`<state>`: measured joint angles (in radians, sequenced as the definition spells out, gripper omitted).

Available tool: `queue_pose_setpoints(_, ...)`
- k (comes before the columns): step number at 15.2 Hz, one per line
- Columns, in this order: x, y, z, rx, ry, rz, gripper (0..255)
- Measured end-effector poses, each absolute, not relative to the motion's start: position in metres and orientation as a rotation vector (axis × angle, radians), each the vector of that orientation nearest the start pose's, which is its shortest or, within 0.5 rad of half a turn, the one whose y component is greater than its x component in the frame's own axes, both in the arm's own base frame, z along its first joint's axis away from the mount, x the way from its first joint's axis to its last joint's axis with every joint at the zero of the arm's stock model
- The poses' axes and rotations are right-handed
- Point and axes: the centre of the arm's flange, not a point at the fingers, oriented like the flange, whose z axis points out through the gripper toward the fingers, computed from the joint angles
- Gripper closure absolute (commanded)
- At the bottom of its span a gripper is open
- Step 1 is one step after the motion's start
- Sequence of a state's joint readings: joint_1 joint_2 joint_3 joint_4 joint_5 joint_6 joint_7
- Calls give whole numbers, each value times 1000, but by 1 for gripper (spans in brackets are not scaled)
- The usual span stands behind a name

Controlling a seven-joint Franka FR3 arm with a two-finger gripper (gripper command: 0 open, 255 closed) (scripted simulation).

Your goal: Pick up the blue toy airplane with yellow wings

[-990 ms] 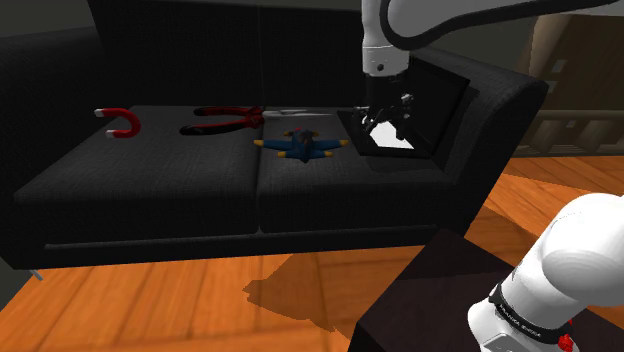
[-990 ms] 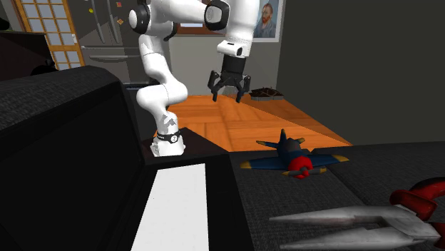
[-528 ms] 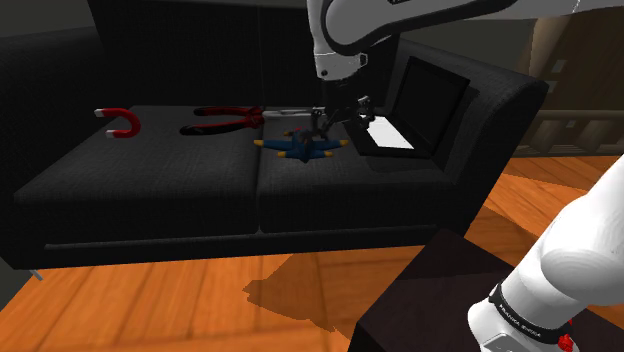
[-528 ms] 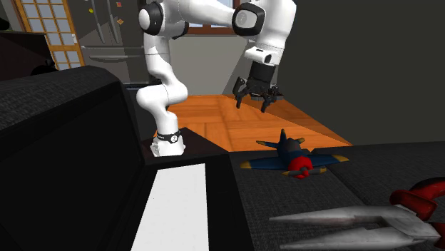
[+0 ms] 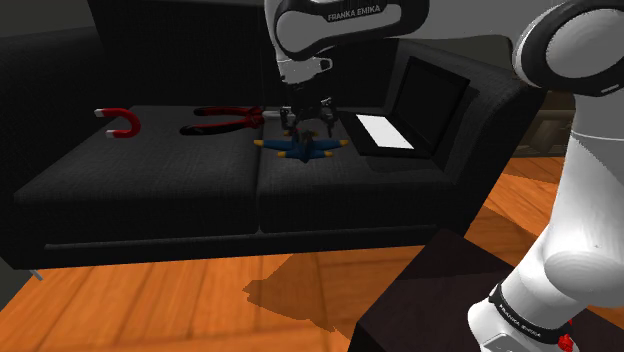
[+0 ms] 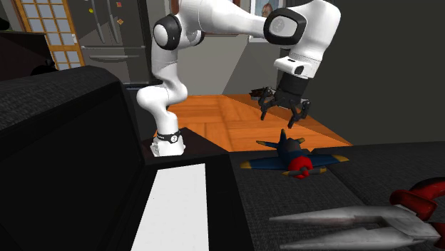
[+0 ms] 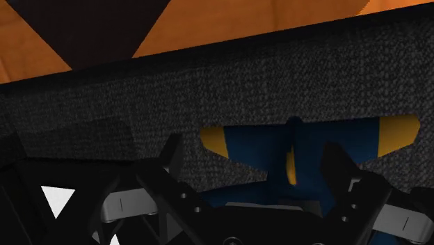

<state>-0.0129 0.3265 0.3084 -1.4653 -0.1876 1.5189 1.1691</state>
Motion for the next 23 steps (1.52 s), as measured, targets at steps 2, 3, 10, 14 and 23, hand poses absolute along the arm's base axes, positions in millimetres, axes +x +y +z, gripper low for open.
queue_pose_setpoints(2, 641, 140, 478, -3029, 1511, 224, 0)
queue_pose_setpoints(3, 653, 138, 473, -3010, 1562, 225, 0)
queue_pose_setpoints(10, 671, 138, 443, -2985, 1631, 225, 0)
queue_pose_setpoints(14, 672, 138, 430, -2984, 1631, 225, 255)
queue_pose_setpoints(23, 672, 138, 430, -2984, 1630, 222, 255)
